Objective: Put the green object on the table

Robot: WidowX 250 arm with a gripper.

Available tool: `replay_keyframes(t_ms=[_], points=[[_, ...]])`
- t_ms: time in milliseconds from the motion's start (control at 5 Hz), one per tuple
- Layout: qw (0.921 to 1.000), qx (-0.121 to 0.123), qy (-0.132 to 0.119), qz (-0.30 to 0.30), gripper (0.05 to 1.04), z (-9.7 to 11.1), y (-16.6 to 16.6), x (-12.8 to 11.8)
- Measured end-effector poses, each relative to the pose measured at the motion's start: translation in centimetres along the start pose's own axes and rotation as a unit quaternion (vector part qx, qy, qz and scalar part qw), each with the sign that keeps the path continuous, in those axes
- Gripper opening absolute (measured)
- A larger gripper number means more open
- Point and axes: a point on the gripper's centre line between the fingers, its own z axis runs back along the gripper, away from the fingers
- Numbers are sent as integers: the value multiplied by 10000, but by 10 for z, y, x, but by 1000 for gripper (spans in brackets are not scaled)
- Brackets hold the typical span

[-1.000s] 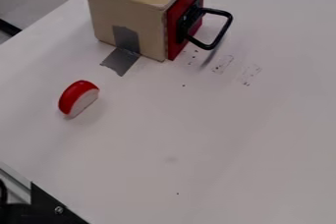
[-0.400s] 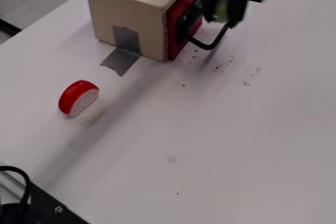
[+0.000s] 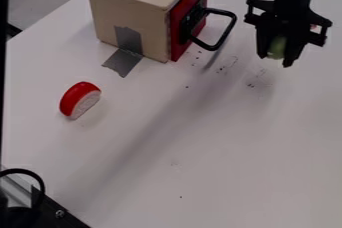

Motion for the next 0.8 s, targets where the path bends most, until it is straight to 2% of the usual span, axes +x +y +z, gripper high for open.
replay_keyframes(t_ms=[200,400,600,800], points=[[9999,43,-20,134,871,-7,0,-2],[9996,52,24,288,1007,-16,2,-8],[9993,52,-30,361,1000,-12,3,-12],[9985,37,-331,425,1001,14,3,-16]])
